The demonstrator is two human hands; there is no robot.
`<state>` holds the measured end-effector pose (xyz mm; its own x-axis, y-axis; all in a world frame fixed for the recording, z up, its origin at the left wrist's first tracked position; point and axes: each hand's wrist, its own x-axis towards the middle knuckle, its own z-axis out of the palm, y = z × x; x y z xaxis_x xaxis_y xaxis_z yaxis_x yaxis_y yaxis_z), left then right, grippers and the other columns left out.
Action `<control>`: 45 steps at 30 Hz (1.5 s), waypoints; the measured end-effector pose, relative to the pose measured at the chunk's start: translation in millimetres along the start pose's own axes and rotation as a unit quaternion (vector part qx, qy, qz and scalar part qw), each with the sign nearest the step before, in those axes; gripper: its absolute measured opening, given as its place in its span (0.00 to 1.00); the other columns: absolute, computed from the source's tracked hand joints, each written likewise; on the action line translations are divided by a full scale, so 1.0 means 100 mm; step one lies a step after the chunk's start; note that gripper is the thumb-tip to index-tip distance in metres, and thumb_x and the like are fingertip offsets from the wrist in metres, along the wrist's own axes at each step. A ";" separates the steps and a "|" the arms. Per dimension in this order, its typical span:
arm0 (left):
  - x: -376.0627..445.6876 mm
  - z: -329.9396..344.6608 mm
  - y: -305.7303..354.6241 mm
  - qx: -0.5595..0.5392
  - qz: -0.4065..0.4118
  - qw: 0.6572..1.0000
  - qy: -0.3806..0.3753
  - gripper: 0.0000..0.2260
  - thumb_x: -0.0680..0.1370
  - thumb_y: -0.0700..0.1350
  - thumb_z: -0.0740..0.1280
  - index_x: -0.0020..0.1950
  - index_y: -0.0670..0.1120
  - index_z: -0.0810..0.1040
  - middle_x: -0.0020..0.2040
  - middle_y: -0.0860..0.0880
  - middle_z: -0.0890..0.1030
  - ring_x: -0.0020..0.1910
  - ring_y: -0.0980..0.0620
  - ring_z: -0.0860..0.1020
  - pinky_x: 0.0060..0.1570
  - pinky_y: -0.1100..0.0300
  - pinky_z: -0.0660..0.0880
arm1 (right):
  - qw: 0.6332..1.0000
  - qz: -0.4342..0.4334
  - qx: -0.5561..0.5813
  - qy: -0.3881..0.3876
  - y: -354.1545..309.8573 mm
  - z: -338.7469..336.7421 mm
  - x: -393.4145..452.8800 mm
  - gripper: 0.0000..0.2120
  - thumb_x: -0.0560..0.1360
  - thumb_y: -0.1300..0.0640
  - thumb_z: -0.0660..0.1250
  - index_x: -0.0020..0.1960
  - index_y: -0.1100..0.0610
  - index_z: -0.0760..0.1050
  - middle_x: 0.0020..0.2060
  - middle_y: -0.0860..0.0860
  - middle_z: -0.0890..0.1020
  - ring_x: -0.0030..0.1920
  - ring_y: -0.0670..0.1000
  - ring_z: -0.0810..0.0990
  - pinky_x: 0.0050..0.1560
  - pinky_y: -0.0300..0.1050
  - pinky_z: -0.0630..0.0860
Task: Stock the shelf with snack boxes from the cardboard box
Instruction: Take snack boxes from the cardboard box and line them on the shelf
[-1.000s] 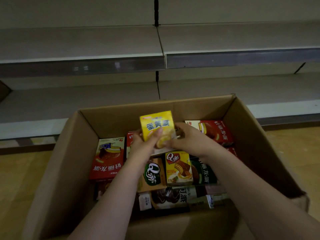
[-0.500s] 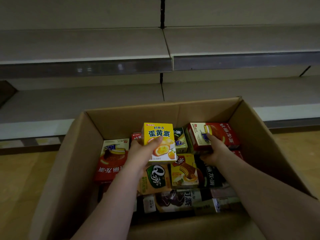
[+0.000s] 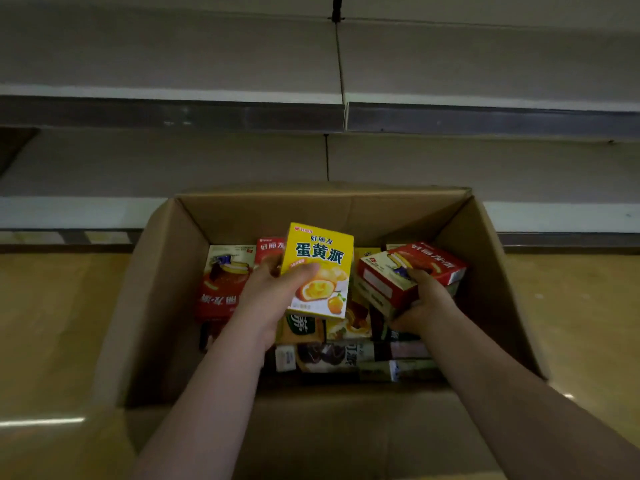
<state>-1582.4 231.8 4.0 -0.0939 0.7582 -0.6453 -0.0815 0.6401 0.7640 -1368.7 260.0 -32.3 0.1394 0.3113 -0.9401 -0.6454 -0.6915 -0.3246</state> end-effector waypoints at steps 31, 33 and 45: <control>-4.40 -0.36 3.91 -0.183 0.142 0.972 -0.035 0.15 0.73 0.40 0.71 0.59 0.40 0.77 0.38 0.46 0.85 0.34 0.51 0.84 0.33 0.60 0.76 | 0.938 -0.269 -0.037 -0.217 -0.88 -0.02 -6.39 0.23 0.69 0.63 0.72 0.62 0.56 0.72 0.46 0.60 0.85 0.45 0.60 0.85 0.42 0.55 0.80; -4.48 -0.41 4.11 -0.177 0.155 0.970 -0.064 0.16 0.72 0.43 0.71 0.58 0.40 0.78 0.42 0.44 0.86 0.37 0.50 0.84 0.38 0.56 0.76 | 0.932 -0.278 -0.042 -0.230 -0.92 0.08 -6.51 0.23 0.68 0.62 0.72 0.62 0.59 0.72 0.45 0.61 0.85 0.44 0.60 0.85 0.42 0.54 0.80; -4.72 -0.40 4.99 -0.168 0.213 0.953 -0.132 0.21 0.70 0.50 0.71 0.59 0.42 0.78 0.51 0.41 0.85 0.49 0.44 0.83 0.49 0.48 0.78 | 0.908 -0.324 0.027 -0.265 -1.24 0.28 -6.94 0.16 0.72 0.60 0.70 0.58 0.61 0.73 0.45 0.61 0.85 0.45 0.59 0.84 0.45 0.56 0.80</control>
<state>-1618.5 188.4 690.1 0.0609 0.9735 -0.2203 -0.4088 0.2257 0.8843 -1406.6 148.2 663.7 0.1311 0.9210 -0.3668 -0.5943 -0.2232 -0.7727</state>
